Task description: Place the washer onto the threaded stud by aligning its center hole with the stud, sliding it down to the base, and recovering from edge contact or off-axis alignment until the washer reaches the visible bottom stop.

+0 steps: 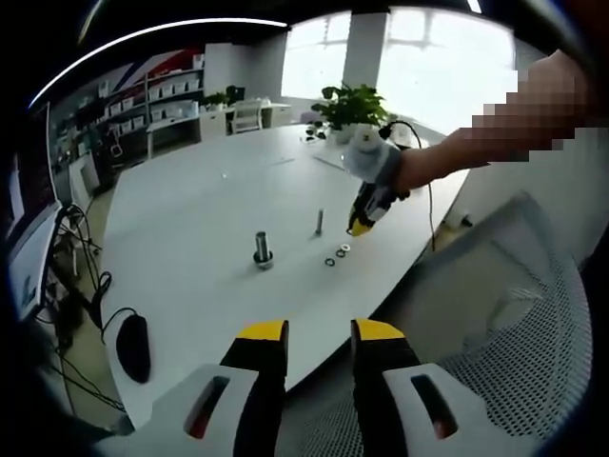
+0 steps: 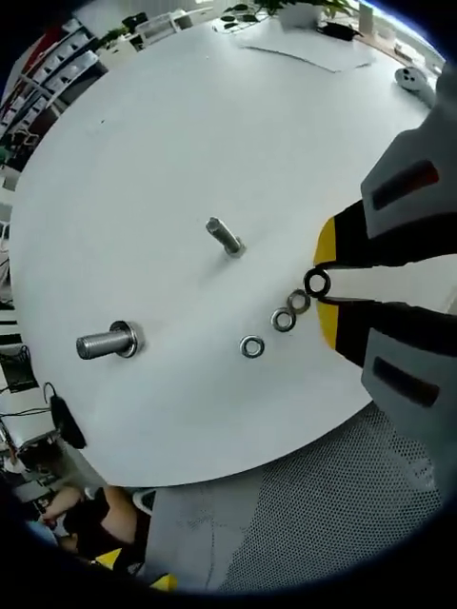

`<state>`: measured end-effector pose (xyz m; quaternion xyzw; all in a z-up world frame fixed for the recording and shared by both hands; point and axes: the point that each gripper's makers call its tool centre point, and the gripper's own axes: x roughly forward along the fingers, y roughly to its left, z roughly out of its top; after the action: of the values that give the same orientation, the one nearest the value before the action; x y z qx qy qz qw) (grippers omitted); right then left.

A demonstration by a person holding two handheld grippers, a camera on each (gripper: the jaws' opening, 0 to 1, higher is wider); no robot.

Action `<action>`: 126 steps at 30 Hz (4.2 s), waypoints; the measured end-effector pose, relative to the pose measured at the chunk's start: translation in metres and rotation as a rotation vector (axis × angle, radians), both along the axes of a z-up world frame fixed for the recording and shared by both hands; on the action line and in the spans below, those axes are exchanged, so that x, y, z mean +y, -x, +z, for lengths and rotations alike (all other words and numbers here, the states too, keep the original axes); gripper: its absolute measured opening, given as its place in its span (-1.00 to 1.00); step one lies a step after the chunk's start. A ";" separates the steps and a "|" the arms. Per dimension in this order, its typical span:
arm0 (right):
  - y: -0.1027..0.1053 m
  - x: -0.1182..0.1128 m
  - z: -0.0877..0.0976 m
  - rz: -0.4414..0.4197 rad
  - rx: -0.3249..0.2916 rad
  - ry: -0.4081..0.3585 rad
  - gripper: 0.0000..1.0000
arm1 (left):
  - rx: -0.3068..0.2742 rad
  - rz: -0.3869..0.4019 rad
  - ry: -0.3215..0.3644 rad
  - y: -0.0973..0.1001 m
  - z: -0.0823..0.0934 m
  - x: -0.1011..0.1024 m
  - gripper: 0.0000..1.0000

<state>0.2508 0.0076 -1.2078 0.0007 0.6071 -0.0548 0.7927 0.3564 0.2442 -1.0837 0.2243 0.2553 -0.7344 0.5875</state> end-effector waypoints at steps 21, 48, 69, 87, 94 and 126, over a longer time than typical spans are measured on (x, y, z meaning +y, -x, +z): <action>-0.041 -0.019 0.040 0.088 -0.059 0.080 -0.72 | 0.004 -0.010 0.006 0.000 0.001 0.002 -0.52; -0.047 -0.020 0.022 0.110 -0.013 0.073 -0.72 | 0.005 -0.008 0.006 -0.001 -0.002 0.000 -0.52; -0.046 -0.017 -0.009 0.081 0.043 0.023 -0.72 | 0.002 -0.009 -0.015 -0.001 -0.006 0.001 -0.54; -0.032 -0.023 -0.024 0.032 0.045 -0.003 -0.67 | -0.007 0.000 -0.022 -0.001 -0.007 0.000 -0.55; -0.019 -0.022 -0.025 0.015 0.050 -0.006 -0.64 | -0.008 0.007 -0.021 -0.003 -0.006 0.000 -0.55; -0.004 0.018 -0.039 0.226 0.055 -0.061 -0.57 | -0.019 0.008 -0.020 -0.004 -0.007 0.001 -0.55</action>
<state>0.2545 0.0253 -1.2465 -0.0448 0.6261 0.0534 0.7766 0.3602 0.2457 -1.0903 0.2361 0.2582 -0.7272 0.5906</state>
